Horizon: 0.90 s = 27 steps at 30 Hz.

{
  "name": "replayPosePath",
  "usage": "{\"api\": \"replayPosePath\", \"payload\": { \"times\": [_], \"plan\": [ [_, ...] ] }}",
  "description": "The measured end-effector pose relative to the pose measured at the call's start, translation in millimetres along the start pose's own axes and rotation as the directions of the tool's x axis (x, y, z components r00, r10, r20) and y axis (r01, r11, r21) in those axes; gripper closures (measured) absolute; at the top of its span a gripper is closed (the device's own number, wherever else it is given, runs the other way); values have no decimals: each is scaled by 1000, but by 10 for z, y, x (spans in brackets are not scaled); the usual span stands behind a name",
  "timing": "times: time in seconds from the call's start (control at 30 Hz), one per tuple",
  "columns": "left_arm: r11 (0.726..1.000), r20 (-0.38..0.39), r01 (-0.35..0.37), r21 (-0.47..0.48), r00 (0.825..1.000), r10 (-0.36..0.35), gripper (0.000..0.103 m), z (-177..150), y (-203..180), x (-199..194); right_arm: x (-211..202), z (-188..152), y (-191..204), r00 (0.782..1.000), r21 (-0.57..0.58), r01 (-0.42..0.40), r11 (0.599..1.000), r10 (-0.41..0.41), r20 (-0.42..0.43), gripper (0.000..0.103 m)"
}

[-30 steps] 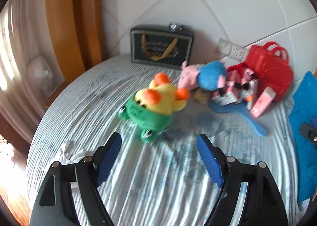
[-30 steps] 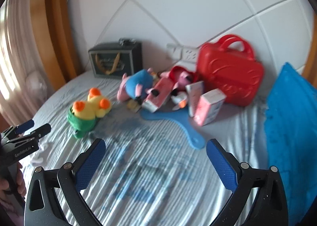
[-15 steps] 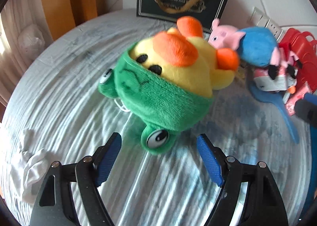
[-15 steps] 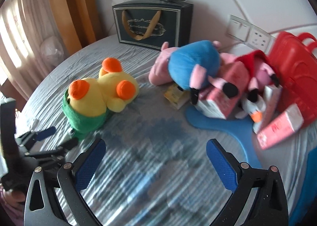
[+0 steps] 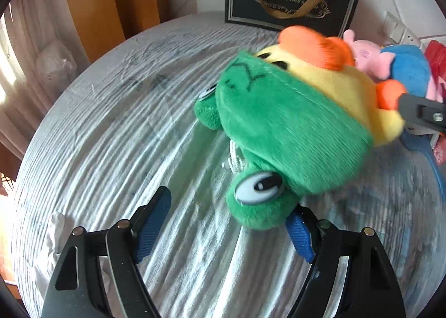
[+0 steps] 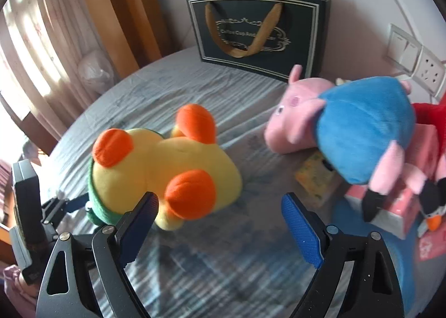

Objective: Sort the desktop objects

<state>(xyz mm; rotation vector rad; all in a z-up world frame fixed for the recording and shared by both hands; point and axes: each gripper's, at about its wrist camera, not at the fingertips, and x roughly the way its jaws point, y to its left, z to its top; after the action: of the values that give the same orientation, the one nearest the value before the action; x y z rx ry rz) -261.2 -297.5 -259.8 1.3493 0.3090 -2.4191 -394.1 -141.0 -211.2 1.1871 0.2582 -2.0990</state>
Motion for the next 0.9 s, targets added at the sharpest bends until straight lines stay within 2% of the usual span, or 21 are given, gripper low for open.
{"api": "replayPosePath", "payload": {
  "times": [0.07, 0.1, 0.13, 0.27, 0.33, 0.4, 0.47, 0.5, 0.63, 0.9],
  "plan": [
    [1000, 25, 14, 6, 1000, -14, 25, -20, -32, -145, 50, 7, 66, 1000, -14, 3, 1000, -4, -3, 20],
    [1000, 32, 26, 7, 999, -27, 25, -21, -37, -187, 69, 4, 89, 1000, -20, 7, 1000, -7, -5, 31],
    [999, 33, 32, 10, 999, -33, 25, -8, -58, -214, 93, 1, 106, 1000, -21, 3, 1000, -3, -11, 35],
    [999, 27, 26, 23, 999, -26, 26, 26, -75, -172, 116, 35, 124, 1000, -8, -3, 1000, 3, -6, 35],
    [999, 13, 43, 20, 999, -44, 41, 36, -65, -101, 109, 48, 133, 1000, -12, 2, 1000, -2, -5, 36],
    [998, -6, 59, 16, 998, -59, 68, 47, -76, -29, 136, 56, 136, 1000, -19, 0, 1000, -1, -10, 43],
    [997, -9, 73, 15, 997, -73, 75, 41, -115, -21, 176, 77, 132, 1000, -22, -16, 1000, 16, -10, 53],
    [998, 0, 59, 19, 998, -59, 77, 43, -141, -31, 197, 89, 148, 999, -31, -28, 999, 27, -17, 63],
    [999, 40, 35, 35, 999, -36, 81, 45, -190, -129, 150, 43, 262, 1000, -85, 2, 996, -2, 0, 67],
    [995, 126, 39, 94, 991, -51, 84, 94, -373, -541, -245, -33, 199, 996, -54, 48, 997, -44, 75, 70]
  ]
}}
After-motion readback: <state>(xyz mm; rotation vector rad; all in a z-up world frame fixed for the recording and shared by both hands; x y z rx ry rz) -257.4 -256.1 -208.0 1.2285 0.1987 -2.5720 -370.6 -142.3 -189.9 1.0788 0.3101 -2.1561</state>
